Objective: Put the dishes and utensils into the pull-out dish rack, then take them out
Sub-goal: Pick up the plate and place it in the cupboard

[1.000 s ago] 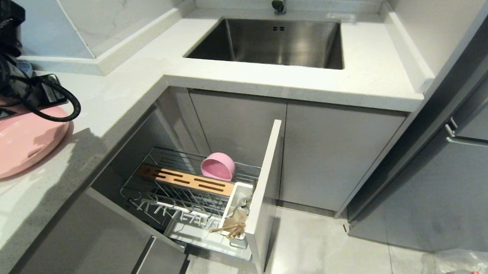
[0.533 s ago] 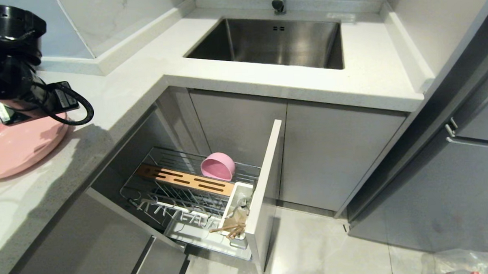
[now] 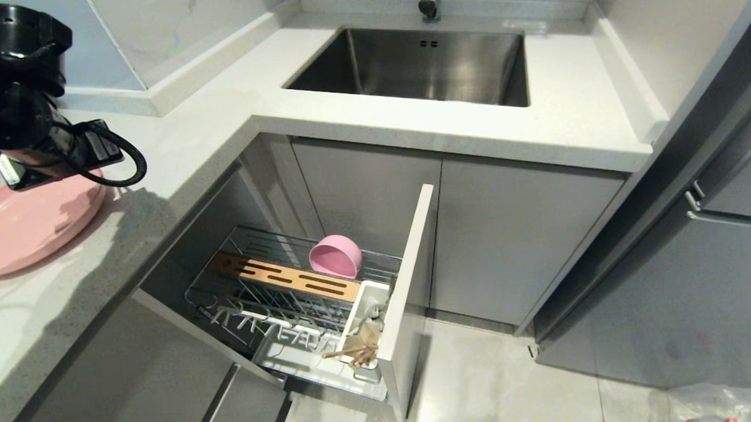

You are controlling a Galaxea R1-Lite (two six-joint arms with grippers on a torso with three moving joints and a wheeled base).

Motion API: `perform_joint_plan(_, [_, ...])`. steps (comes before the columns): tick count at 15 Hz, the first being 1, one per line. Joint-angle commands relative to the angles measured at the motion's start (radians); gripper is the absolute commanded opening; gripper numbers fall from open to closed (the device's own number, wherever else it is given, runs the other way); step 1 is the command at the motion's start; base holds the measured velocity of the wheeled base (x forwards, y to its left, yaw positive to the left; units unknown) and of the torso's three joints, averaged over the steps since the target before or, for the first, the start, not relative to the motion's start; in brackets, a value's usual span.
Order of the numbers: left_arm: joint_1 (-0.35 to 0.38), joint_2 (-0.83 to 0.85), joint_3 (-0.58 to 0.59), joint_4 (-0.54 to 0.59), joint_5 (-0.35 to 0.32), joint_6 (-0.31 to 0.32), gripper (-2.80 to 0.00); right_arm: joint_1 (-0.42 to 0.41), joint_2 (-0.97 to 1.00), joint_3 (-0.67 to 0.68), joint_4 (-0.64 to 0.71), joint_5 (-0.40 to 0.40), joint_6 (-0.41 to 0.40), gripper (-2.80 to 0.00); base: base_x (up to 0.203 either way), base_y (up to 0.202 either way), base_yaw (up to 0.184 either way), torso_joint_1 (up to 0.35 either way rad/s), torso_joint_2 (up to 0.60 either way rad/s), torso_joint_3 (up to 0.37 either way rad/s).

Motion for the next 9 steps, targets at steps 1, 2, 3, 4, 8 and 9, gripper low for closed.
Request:
perform_joint_plan(1, [0.000, 0.008, -0.002, 0.004, 0.004, -0.003, 0.00, 0.000, 0.000, 0.000, 0.000, 0.001, -0.001, -2.80, 0.000, 0.000, 0.000, 0.000, 0.00, 0.000])
perform_joint_plan(2, [0.001, 0.016, -0.004, 0.004, 0.004, -0.003, 0.00, 0.000, 0.000, 0.000, 0.000, 0.001, -0.001, -2.80, 0.000, 0.000, 0.000, 0.000, 0.00, 0.000])
perform_joint_plan(3, [0.002, 0.028, -0.014, 0.003, 0.004, -0.003, 0.00, 0.000, 0.000, 0.000, 0.000, 0.001, -0.001, -2.80, 0.000, 0.000, 0.000, 0.000, 0.00, 0.000])
perform_joint_plan(4, [0.003, 0.047, -0.029, 0.004, 0.005, -0.004, 0.00, 0.000, 0.000, 0.000, 0.000, 0.001, -0.001, -2.80, 0.000, 0.000, 0.000, 0.000, 0.00, 0.000])
perform_joint_plan(8, [0.014, 0.095, -0.057, 0.004, 0.023, -0.007, 0.00, 0.000, 0.000, 0.000, 0.000, 0.001, 0.000, -2.80, 0.000, 0.000, 0.000, 0.000, 0.00, 0.000])
perform_joint_plan(9, [0.016, 0.100, -0.060, 0.004, 0.034, -0.007, 0.00, 0.000, 0.000, 0.000, 0.000, 0.001, -0.001, -2.80, 0.000, 0.000, 0.000, 0.000, 0.00, 0.000])
